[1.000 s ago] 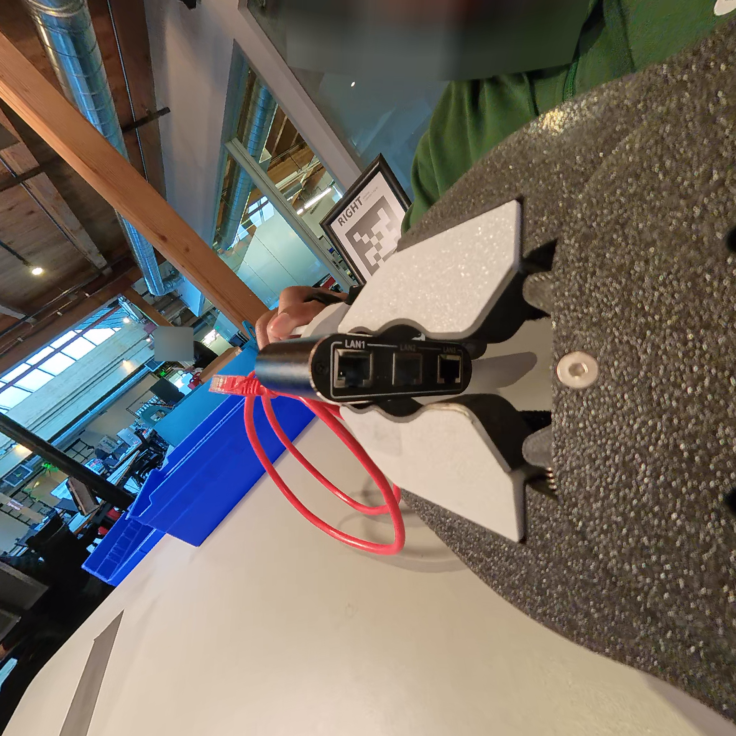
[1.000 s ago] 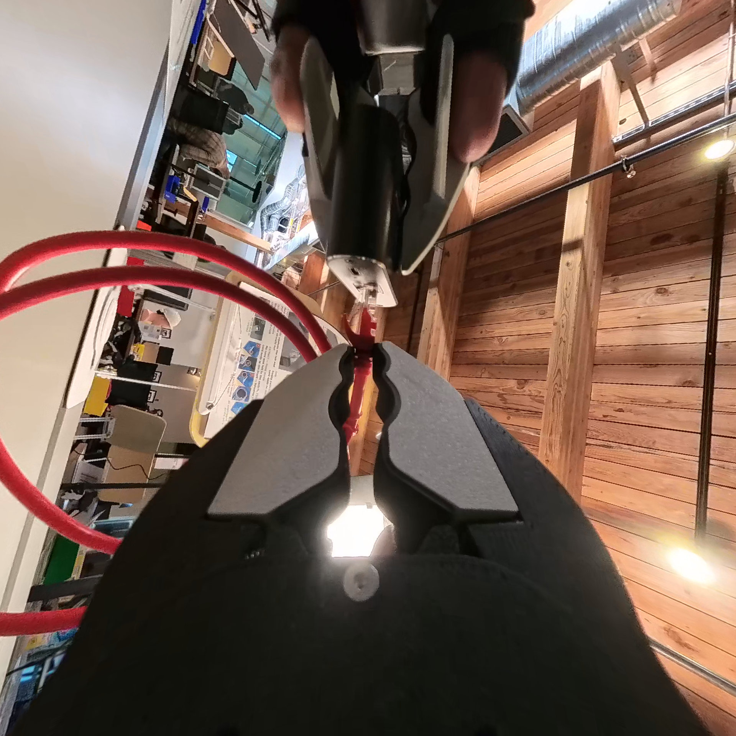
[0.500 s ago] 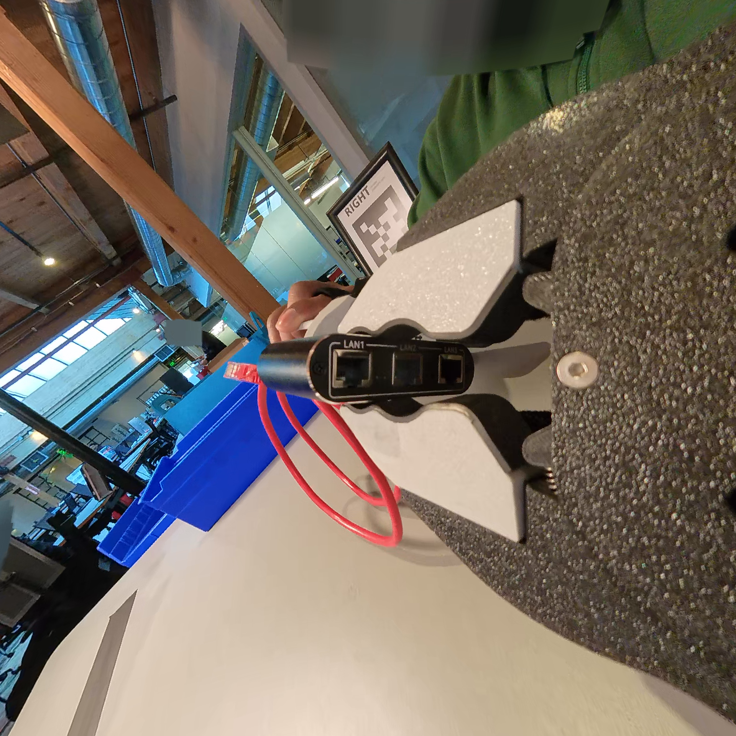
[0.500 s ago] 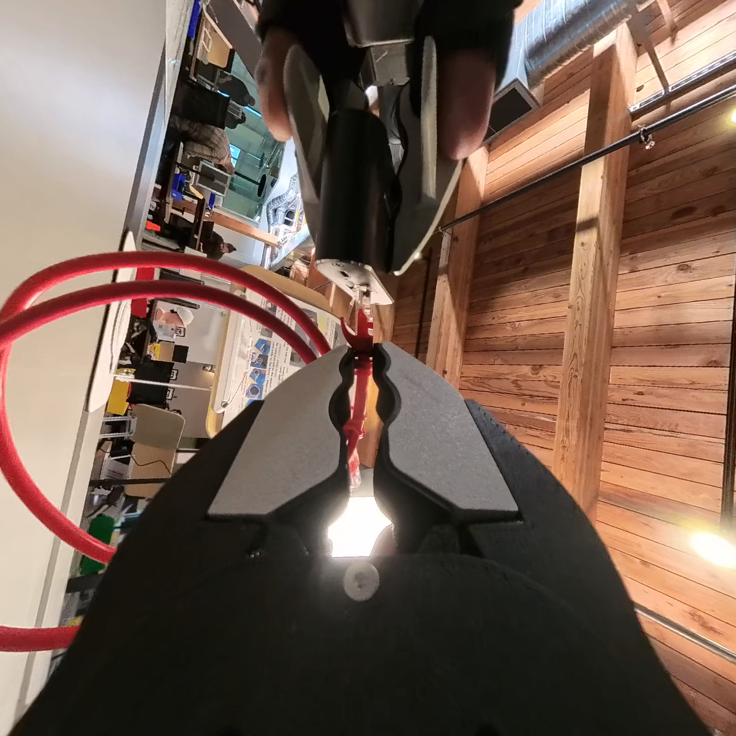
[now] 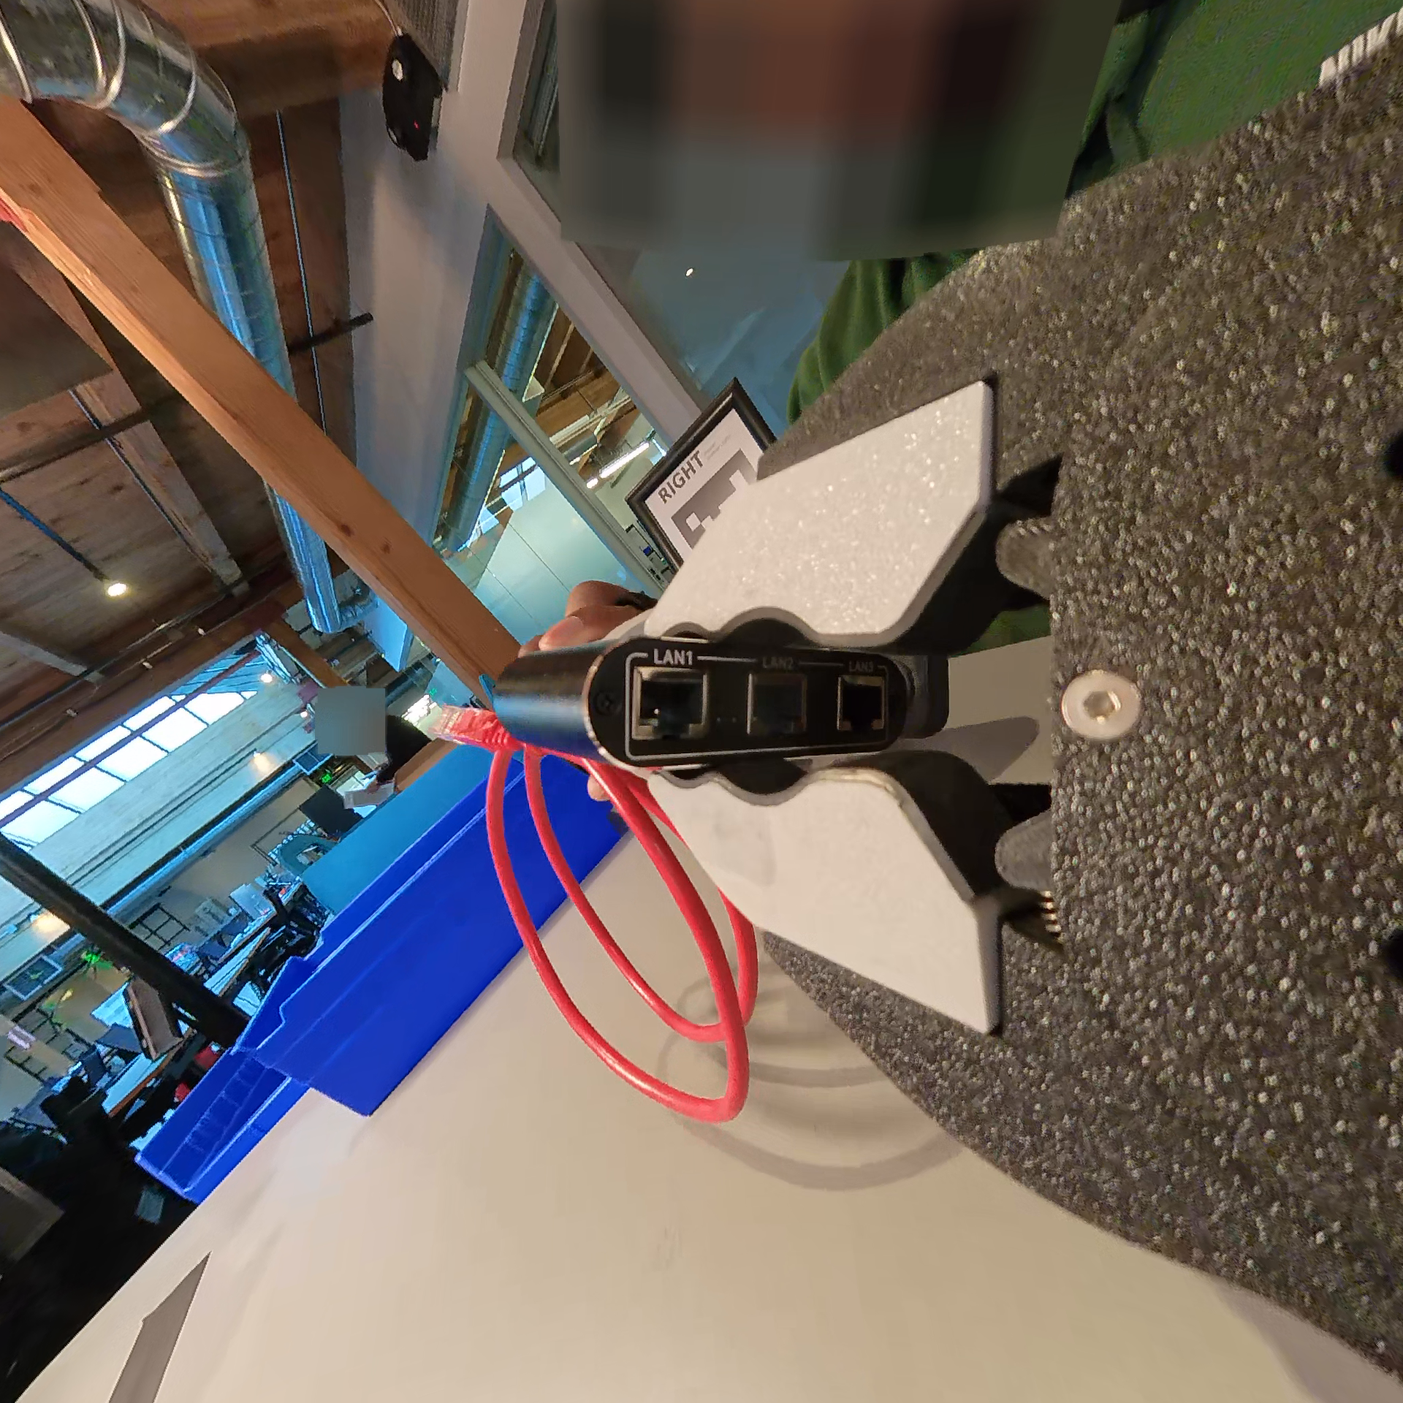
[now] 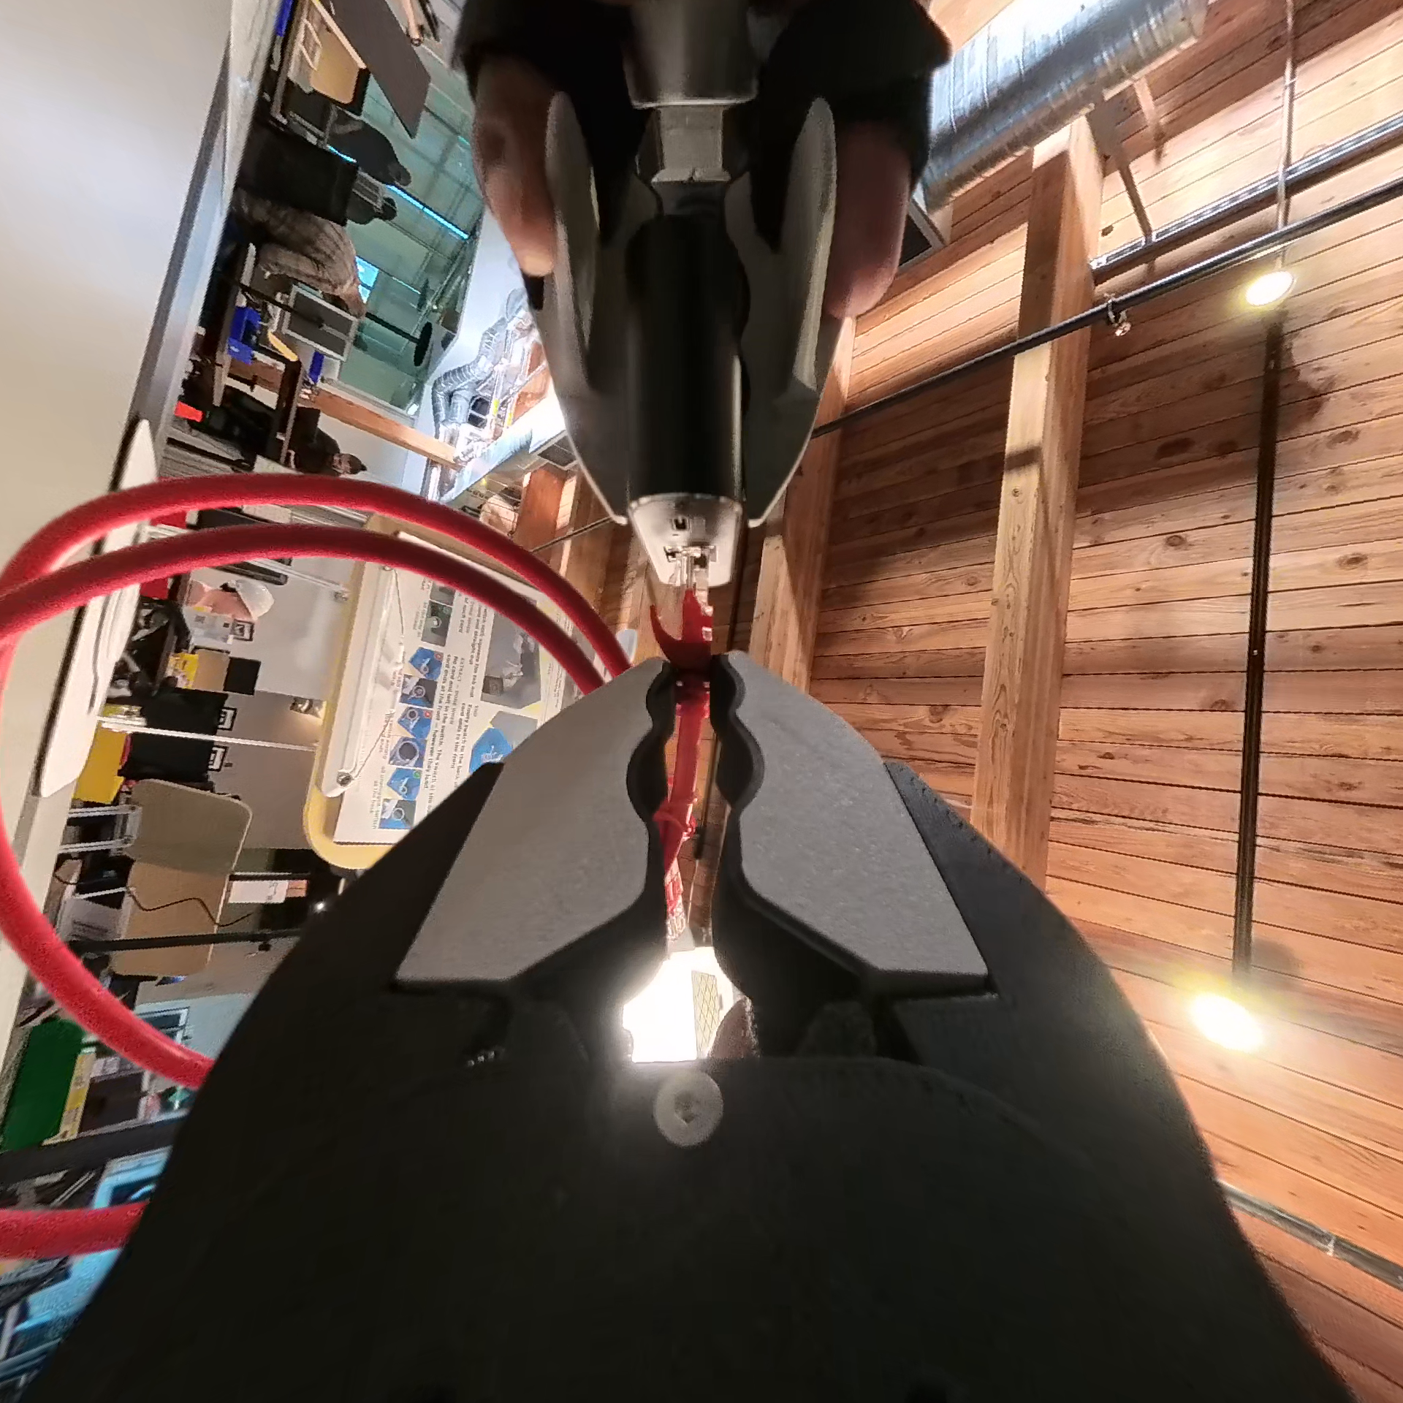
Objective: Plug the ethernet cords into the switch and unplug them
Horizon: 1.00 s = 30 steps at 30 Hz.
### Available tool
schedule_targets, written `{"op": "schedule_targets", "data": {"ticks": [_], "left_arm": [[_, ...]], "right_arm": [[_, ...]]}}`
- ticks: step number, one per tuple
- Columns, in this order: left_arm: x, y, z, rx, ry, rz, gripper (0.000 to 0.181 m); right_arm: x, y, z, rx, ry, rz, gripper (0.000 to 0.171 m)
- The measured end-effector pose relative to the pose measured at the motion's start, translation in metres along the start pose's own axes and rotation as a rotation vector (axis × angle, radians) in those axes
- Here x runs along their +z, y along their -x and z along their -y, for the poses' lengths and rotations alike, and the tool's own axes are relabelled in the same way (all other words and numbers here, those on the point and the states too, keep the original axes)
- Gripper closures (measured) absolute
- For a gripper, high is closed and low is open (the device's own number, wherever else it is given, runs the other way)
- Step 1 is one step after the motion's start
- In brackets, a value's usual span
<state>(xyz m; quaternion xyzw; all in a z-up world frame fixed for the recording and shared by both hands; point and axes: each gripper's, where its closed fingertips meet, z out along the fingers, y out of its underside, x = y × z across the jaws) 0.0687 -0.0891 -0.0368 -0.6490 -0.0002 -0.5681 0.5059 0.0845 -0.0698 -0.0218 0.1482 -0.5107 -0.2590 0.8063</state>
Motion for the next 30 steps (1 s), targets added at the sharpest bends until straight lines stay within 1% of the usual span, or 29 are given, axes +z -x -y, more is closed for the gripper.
{"op": "schedule_targets", "data": {"ticks": [2,11,19,27,30], "left_arm": [[0.002,0.002,-0.003,0.0,0.015,0.01,0.155],[0.001,0.007,0.0,0.04,-0.002,0.055,0.155],[0.009,0.01,0.003,0.019,-0.086,0.028,0.155],[0.01,0.018,0.005,0.004,-0.131,0.048,0.155],[0.01,0.019,0.008,0.039,-0.139,0.079,0.156]], "right_arm": [[-0.003,0.002,0.006,-0.013,-0.041,-0.004,0.163],[-0.003,0.008,0.01,0.018,-0.021,0.013,0.163],[-0.002,0.01,0.0,0.06,0.038,0.043,0.163],[0.0,0.021,0.002,0.088,0.048,0.089,0.163],[0.002,0.023,0.001,0.11,0.043,0.102,0.163]]}}
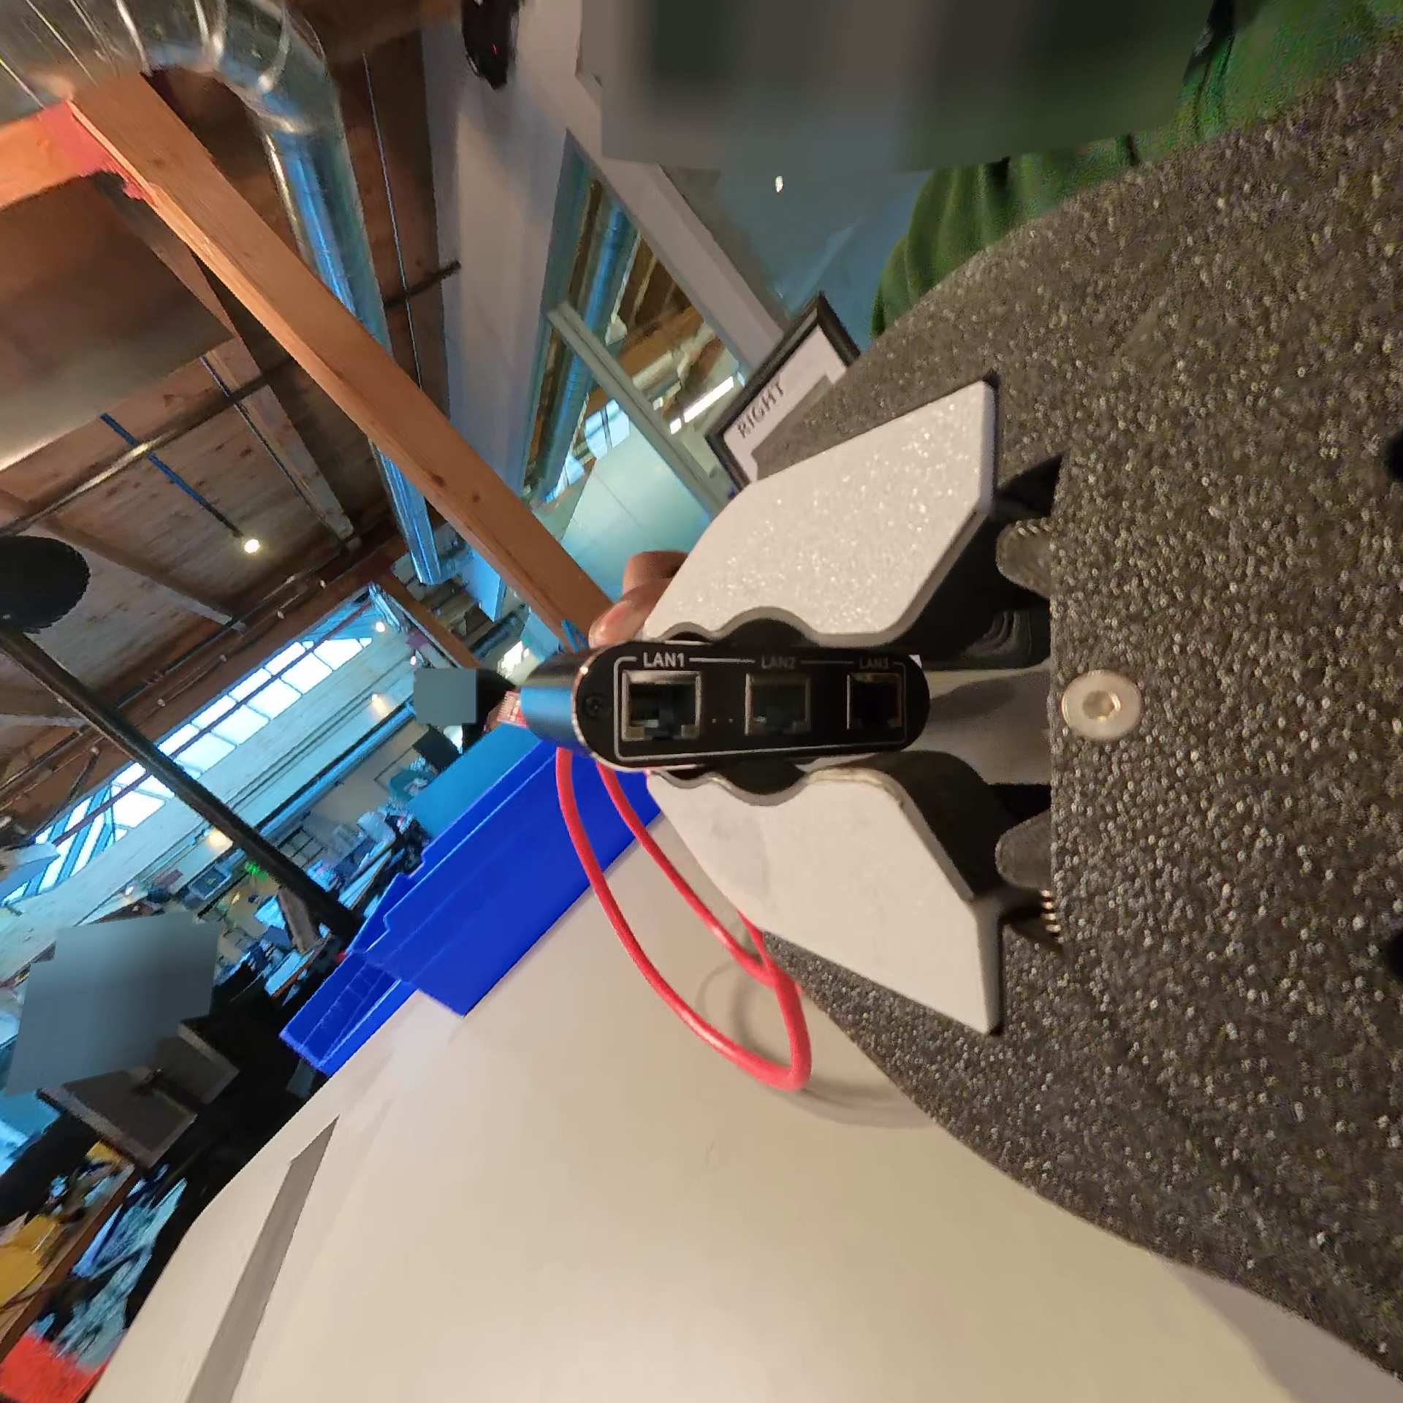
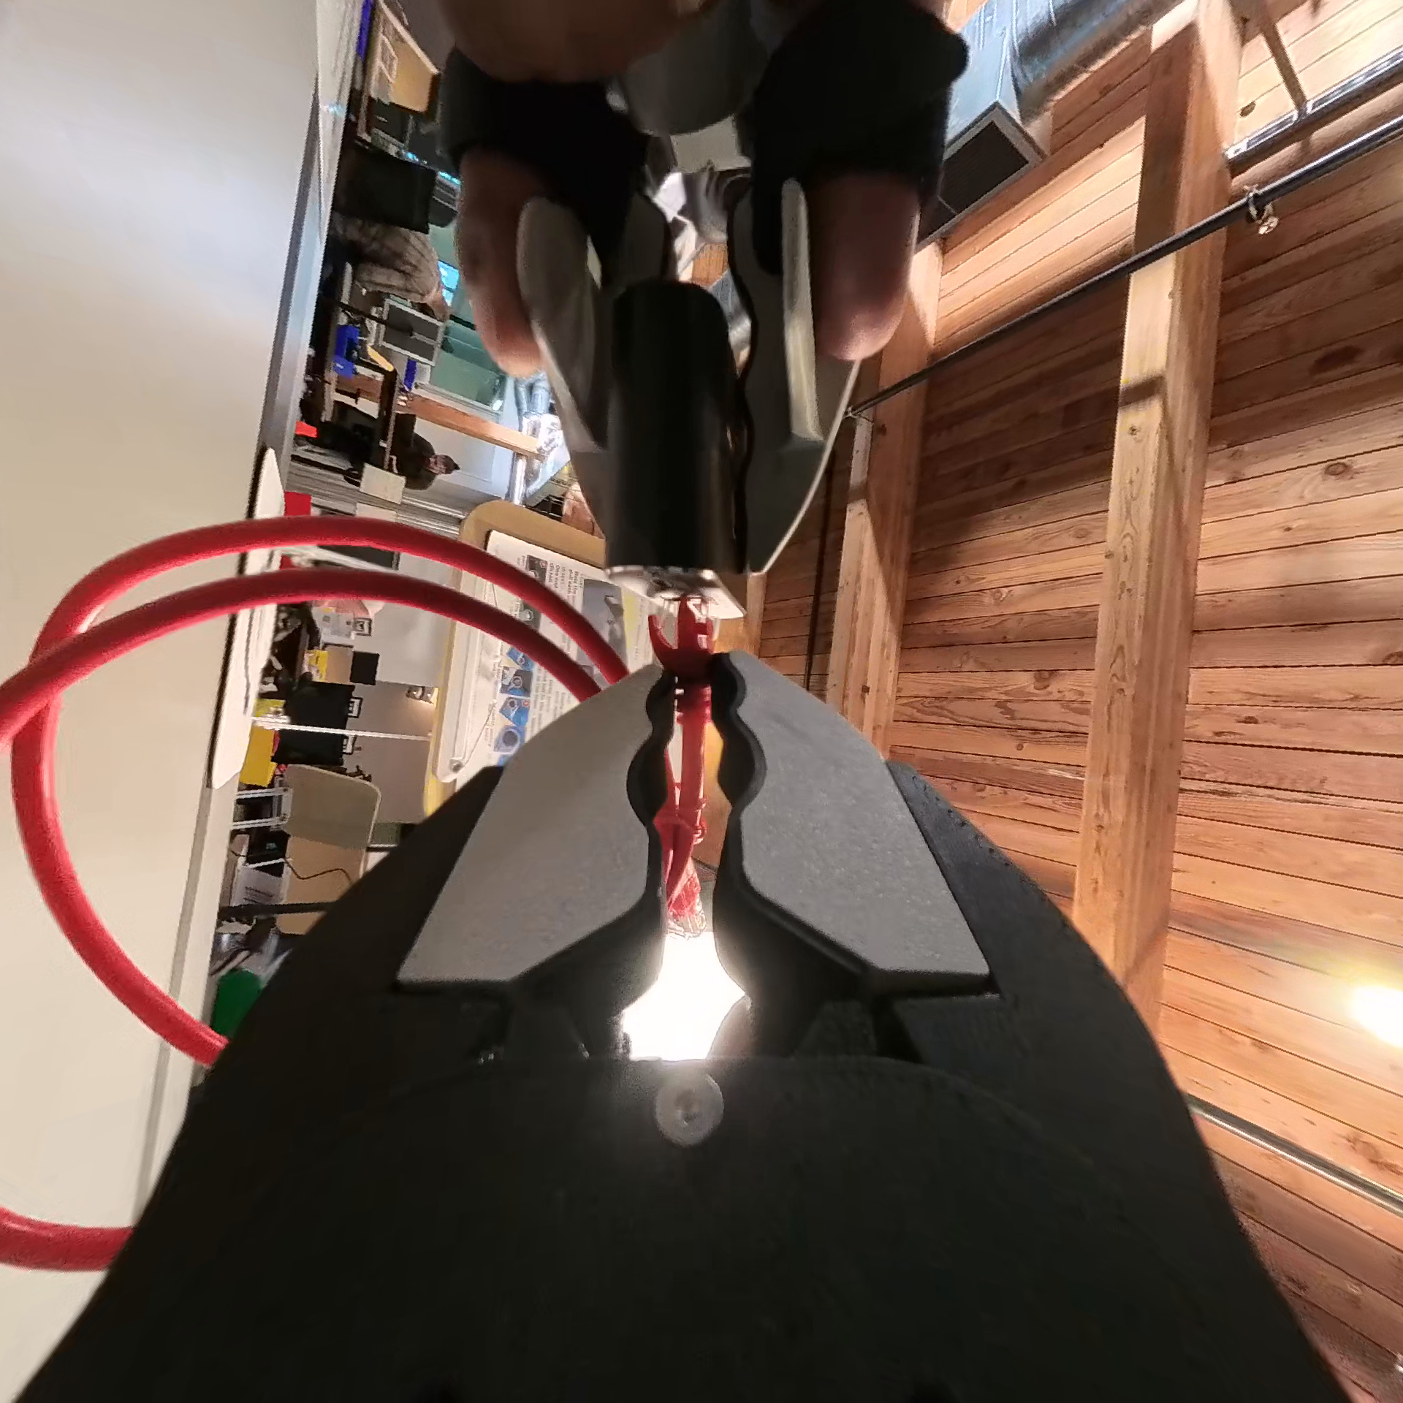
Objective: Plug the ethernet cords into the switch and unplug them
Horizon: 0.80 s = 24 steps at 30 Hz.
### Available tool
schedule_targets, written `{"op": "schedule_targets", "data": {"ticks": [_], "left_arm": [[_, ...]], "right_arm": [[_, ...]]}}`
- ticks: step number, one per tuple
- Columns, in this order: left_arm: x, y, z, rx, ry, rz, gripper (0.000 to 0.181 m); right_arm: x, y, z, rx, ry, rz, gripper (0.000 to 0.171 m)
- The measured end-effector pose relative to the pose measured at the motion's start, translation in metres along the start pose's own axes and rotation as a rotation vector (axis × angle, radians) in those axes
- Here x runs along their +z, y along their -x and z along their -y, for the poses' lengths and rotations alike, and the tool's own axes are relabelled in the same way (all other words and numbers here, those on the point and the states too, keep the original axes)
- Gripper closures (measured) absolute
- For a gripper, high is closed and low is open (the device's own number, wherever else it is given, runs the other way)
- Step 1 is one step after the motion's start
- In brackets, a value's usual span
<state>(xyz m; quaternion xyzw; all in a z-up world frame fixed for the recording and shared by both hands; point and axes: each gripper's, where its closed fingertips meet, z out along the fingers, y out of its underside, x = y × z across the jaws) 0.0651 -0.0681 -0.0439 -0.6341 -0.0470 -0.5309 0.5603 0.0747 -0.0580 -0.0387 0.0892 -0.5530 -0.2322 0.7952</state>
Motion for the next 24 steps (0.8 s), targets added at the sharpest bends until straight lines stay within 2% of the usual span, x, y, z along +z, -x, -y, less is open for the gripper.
{"op": "schedule_targets", "data": {"ticks": [7,13,16,19,21,24], "left_arm": [[-0.005,-0.002,0.016,0.417,0.008,0.208,0.155],[-0.016,0.0,0.031,0.849,0.043,0.429,0.155],[-0.013,0.008,0.022,1.107,0.174,0.548,0.155],[-0.007,0.022,0.003,1.452,0.383,0.645,0.154],[-0.003,0.031,-0.008,1.657,0.497,0.693,0.154],[0.003,0.035,-0.022,1.812,0.577,0.675,0.154]], "right_arm": [[0.01,0.0,-0.006,0.233,0.046,0.092,0.15],[0.0,-0.012,-0.005,0.487,-0.021,0.141,0.139],[-0.004,-0.019,-0.002,0.601,-0.086,0.161,0.132],[-0.007,-0.019,0.006,0.669,-0.161,0.203,0.125],[-0.01,-0.013,0.013,0.655,-0.19,0.247,0.122],[-0.013,0.006,0.023,0.584,-0.213,0.339,0.12]]}}
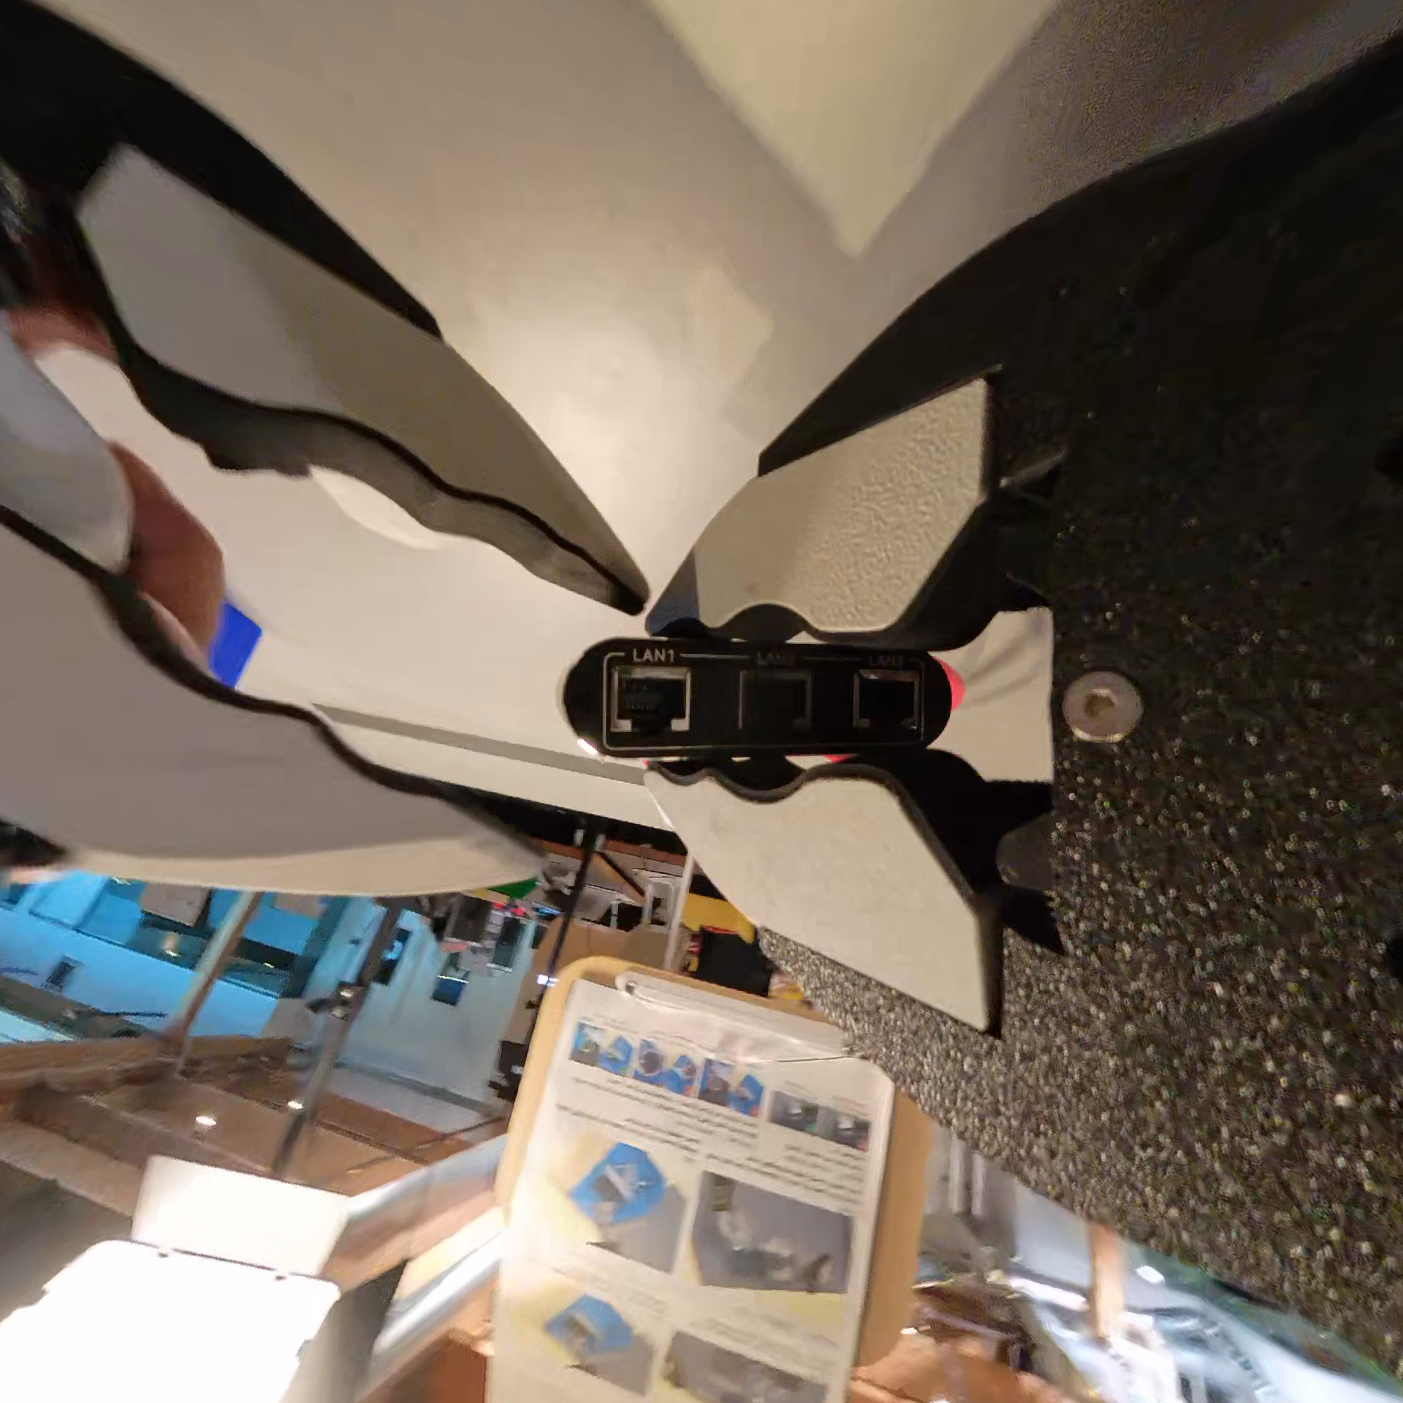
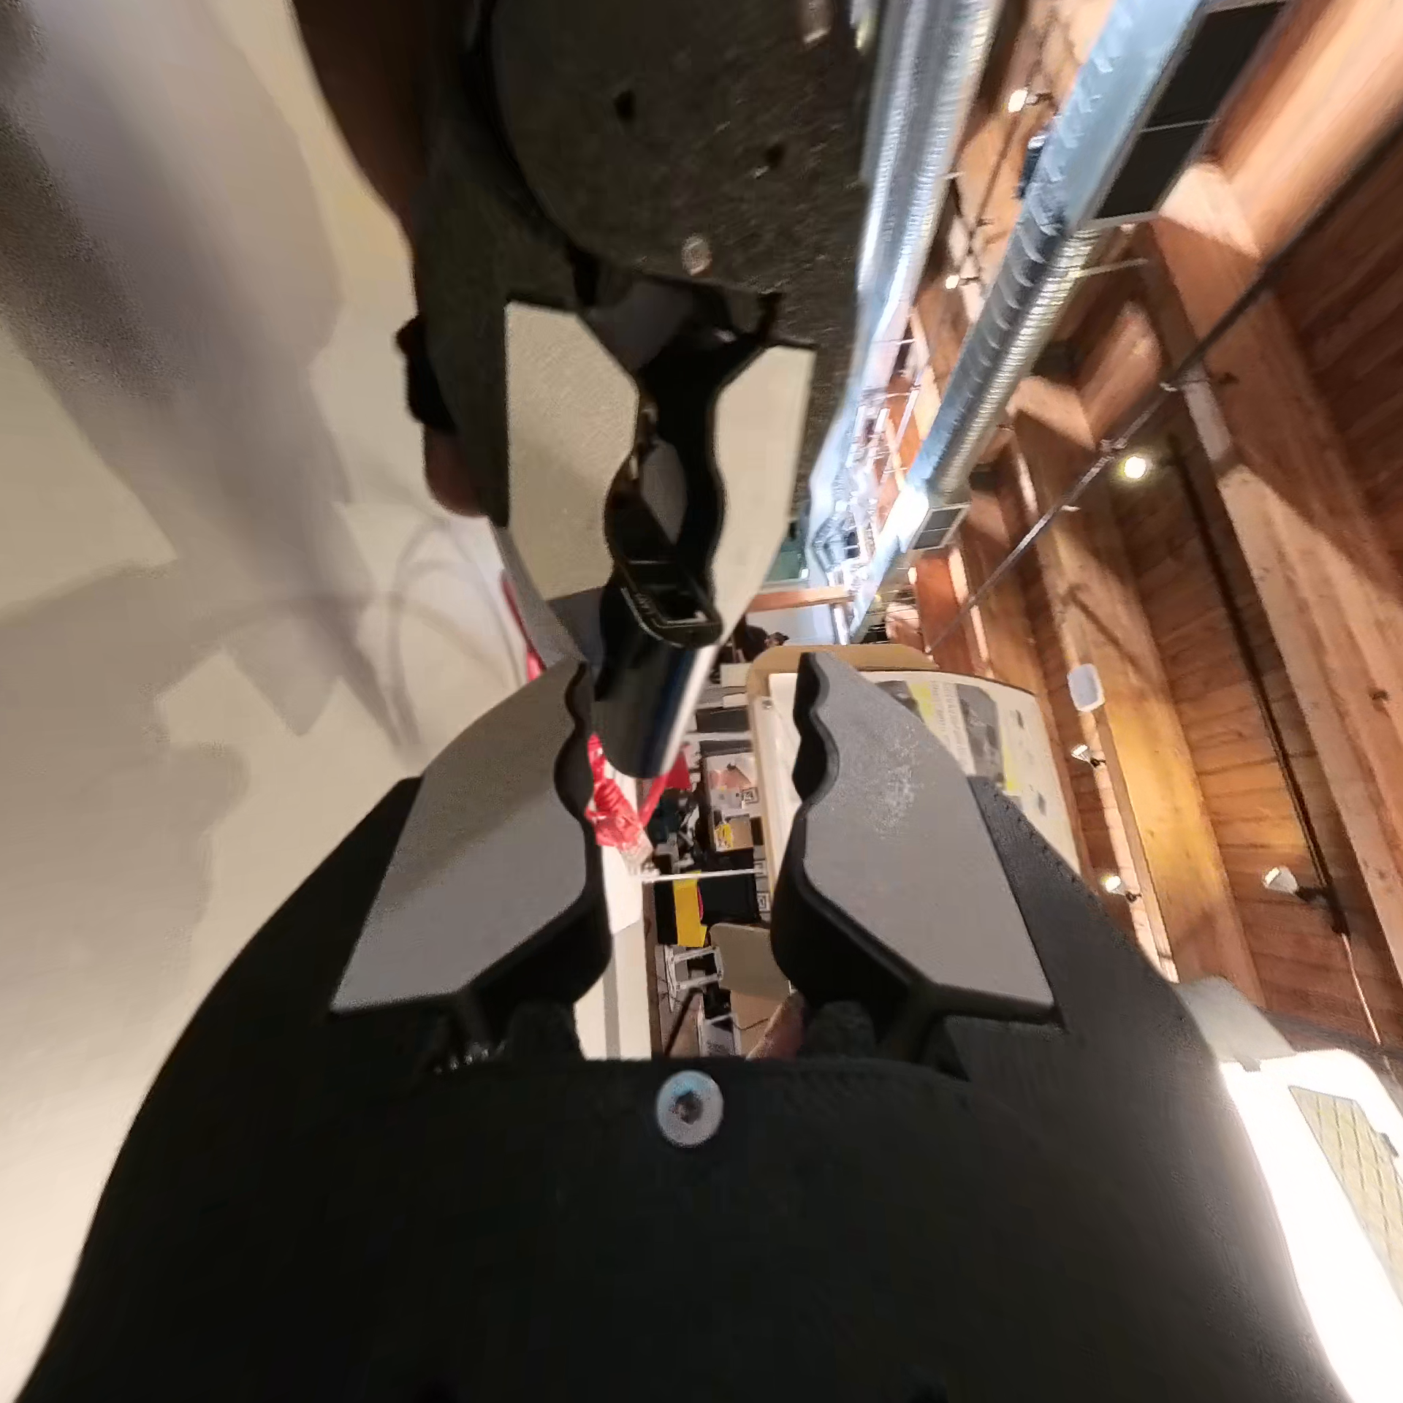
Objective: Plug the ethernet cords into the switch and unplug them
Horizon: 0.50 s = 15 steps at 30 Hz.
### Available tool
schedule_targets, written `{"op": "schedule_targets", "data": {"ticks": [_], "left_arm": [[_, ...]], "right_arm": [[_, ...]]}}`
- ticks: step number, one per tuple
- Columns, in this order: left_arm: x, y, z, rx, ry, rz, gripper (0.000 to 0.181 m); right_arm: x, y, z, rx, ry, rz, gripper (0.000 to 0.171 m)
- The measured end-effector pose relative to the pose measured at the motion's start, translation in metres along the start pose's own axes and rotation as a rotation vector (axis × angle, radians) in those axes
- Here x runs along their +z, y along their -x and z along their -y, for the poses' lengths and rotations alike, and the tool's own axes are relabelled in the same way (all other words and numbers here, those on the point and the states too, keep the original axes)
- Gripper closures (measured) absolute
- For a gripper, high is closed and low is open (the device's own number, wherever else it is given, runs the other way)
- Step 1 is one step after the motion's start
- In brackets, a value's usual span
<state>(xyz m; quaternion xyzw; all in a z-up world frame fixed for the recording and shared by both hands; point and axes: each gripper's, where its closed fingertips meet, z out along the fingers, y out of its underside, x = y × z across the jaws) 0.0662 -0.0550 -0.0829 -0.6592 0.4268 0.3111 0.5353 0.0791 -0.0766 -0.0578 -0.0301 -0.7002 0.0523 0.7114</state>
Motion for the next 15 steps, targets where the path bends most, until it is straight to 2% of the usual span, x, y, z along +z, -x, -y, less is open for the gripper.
{"op": "schedule_targets", "data": {"ticks": [6,9,13,15], "left_arm": [[-0.003,-0.012,0.004,0.177,-0.021,-0.02,0.154],[-0.001,-0.014,0.0,0.196,0.006,-0.031,0.154],[-0.001,-0.012,0.002,0.18,-0.013,-0.013,0.154],[-0.001,-0.005,0.001,0.156,-0.02,0.024,0.139]], "right_arm": [[0.002,0.024,0.0,0.004,-0.005,0.127,0.127],[0.003,0.027,-0.005,-0.026,0.022,0.135,0.142],[0.003,0.025,-0.008,-0.019,0.034,0.128,0.145],[0.002,0.021,-0.012,-0.029,0.049,0.109,0.146]]}}
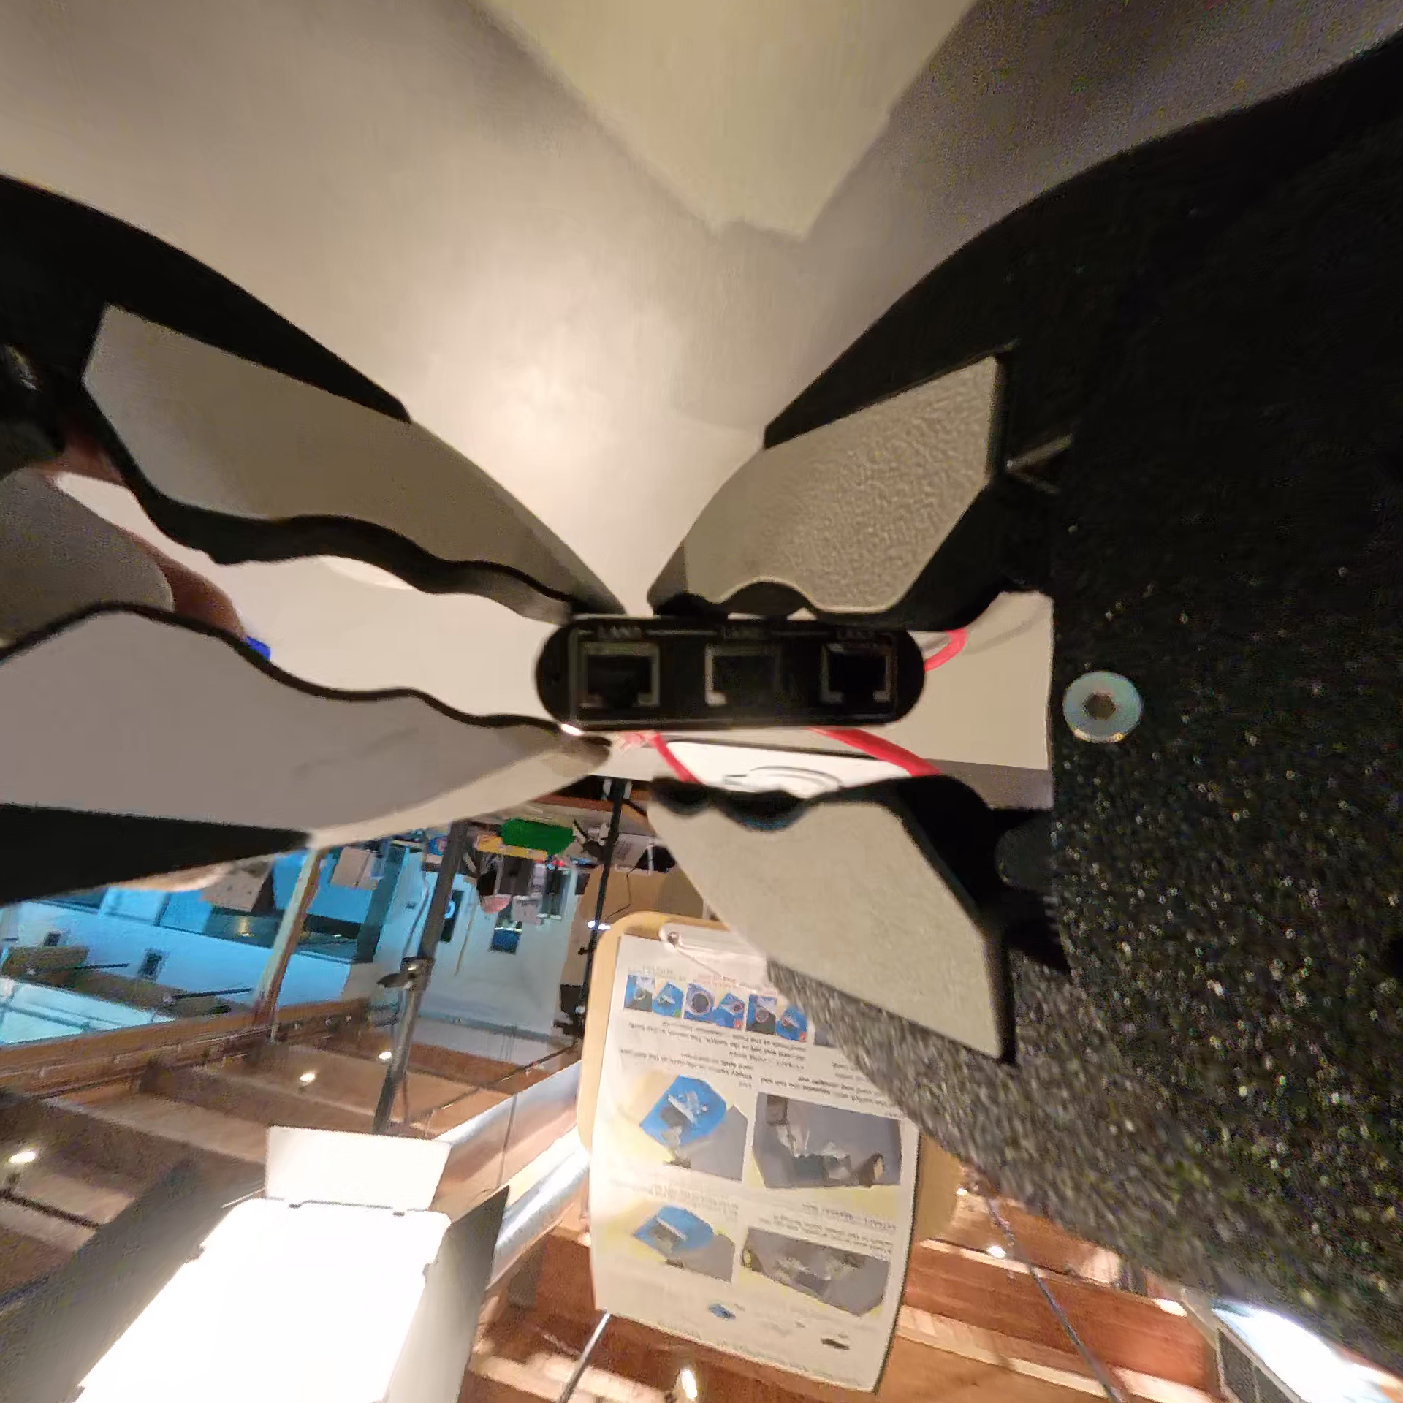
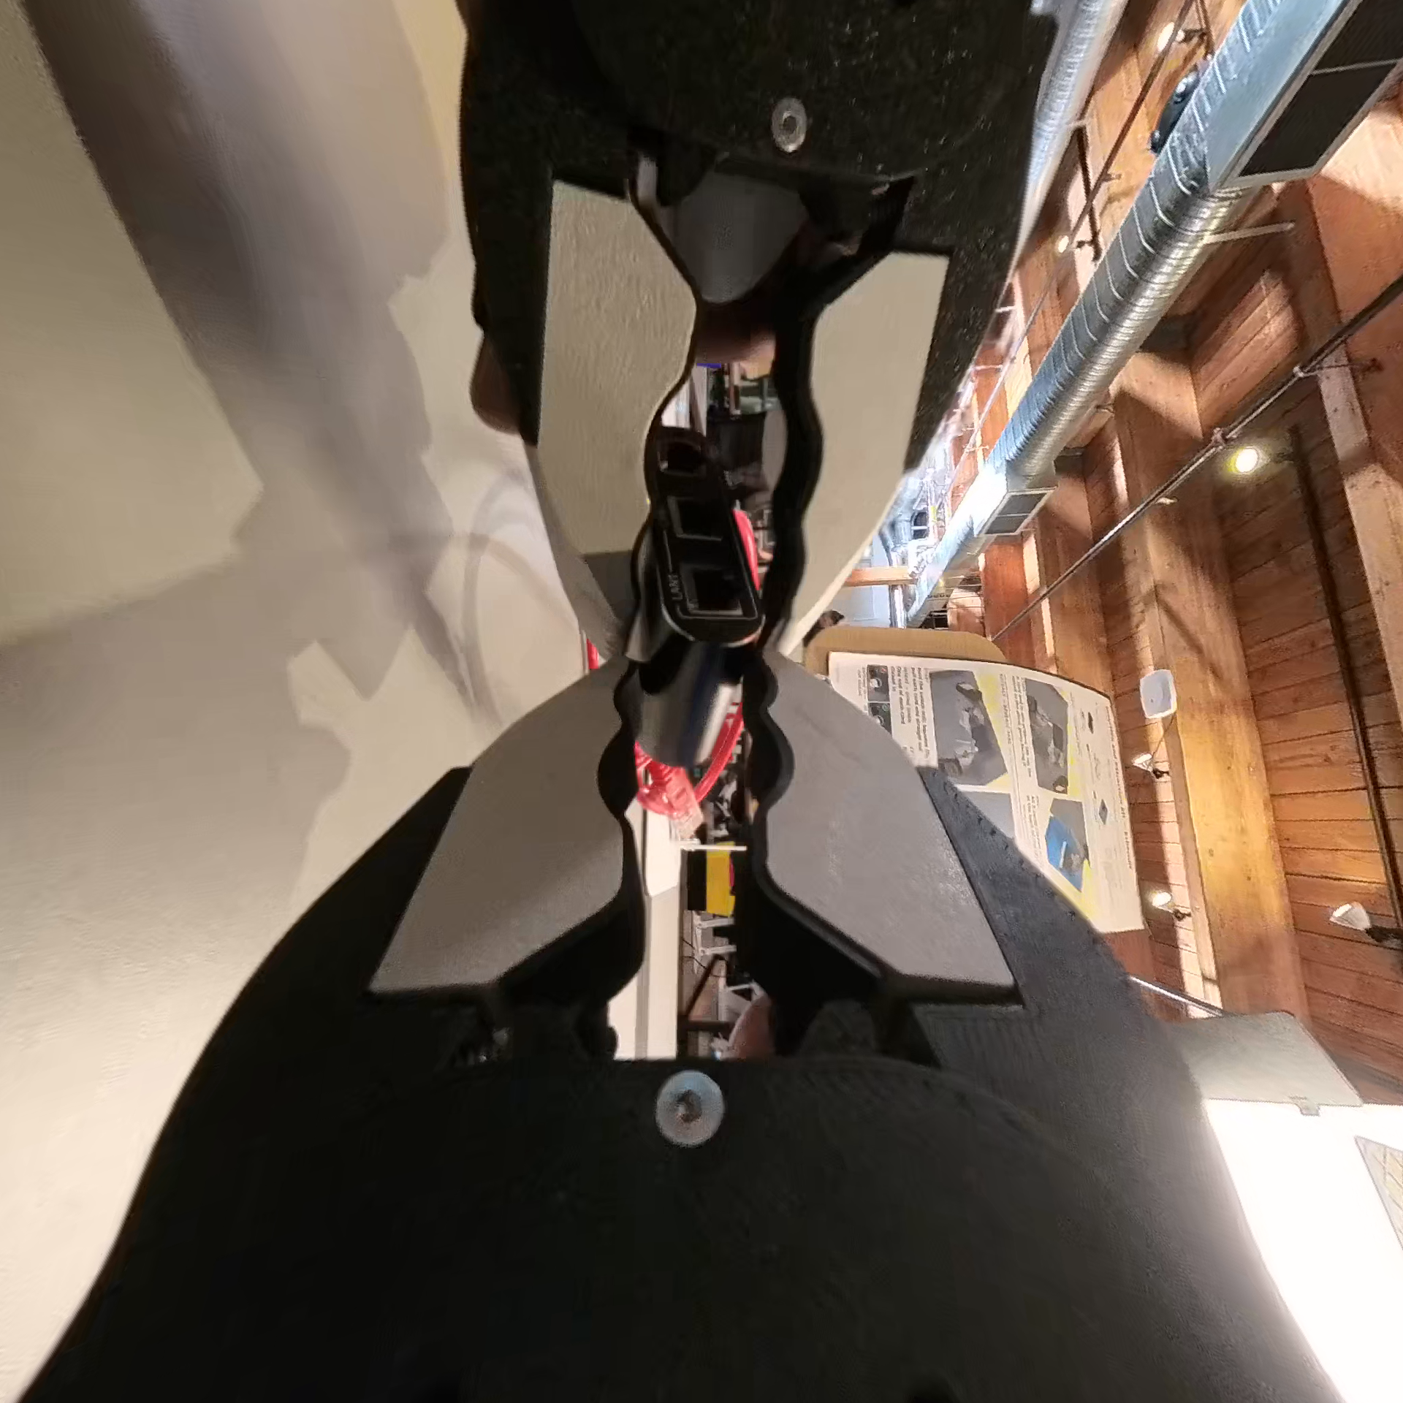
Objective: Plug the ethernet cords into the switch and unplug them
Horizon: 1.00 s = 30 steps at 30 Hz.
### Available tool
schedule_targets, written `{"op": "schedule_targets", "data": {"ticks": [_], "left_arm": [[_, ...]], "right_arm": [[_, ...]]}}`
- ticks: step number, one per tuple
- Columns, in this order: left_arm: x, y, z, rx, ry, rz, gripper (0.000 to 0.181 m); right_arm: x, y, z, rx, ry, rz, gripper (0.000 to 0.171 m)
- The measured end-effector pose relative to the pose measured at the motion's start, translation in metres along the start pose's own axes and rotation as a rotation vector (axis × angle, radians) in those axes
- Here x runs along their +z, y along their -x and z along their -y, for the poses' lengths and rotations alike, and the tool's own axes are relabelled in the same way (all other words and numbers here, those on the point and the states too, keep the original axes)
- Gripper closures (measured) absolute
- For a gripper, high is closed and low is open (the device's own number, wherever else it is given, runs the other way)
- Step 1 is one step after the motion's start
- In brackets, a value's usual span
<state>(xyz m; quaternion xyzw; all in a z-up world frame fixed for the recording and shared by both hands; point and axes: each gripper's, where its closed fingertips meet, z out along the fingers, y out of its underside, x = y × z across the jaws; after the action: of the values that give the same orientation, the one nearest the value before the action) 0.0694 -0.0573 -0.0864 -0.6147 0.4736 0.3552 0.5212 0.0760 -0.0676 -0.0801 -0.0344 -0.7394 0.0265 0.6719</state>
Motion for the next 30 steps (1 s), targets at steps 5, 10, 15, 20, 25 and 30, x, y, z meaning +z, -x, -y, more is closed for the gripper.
{"op": "schedule_targets", "data": {"ticks": [5,10,15,20,25,30], "left_arm": [[0.002,0.005,-0.023,-0.031,0.087,0.017,0.124],[0.003,-0.002,-0.021,0.021,0.074,0.003,0.154],[-0.001,-0.007,-0.005,0.022,-0.015,-0.03,0.154],[0.001,-0.016,0.008,0.04,-0.068,-0.047,0.154],[-0.001,-0.012,0.008,0.064,-0.076,-0.024,0.154],[-0.008,-0.01,0.02,0.034,-0.158,-0.035,0.154]], "right_arm": [[-0.003,-0.003,-0.007,-0.009,-0.008,-0.025,0.146],[-0.005,-0.004,-0.008,0.024,-0.016,-0.025,0.146],[-0.006,-0.008,-0.006,0.096,-0.059,-0.024,0.127],[-0.006,0.002,0.0,0.091,-0.083,0.014,0.127],[-0.001,0.007,-0.002,0.076,-0.055,0.016,0.14],[-0.006,0.0,-0.006,0.157,-0.077,0.031,0.13]]}}
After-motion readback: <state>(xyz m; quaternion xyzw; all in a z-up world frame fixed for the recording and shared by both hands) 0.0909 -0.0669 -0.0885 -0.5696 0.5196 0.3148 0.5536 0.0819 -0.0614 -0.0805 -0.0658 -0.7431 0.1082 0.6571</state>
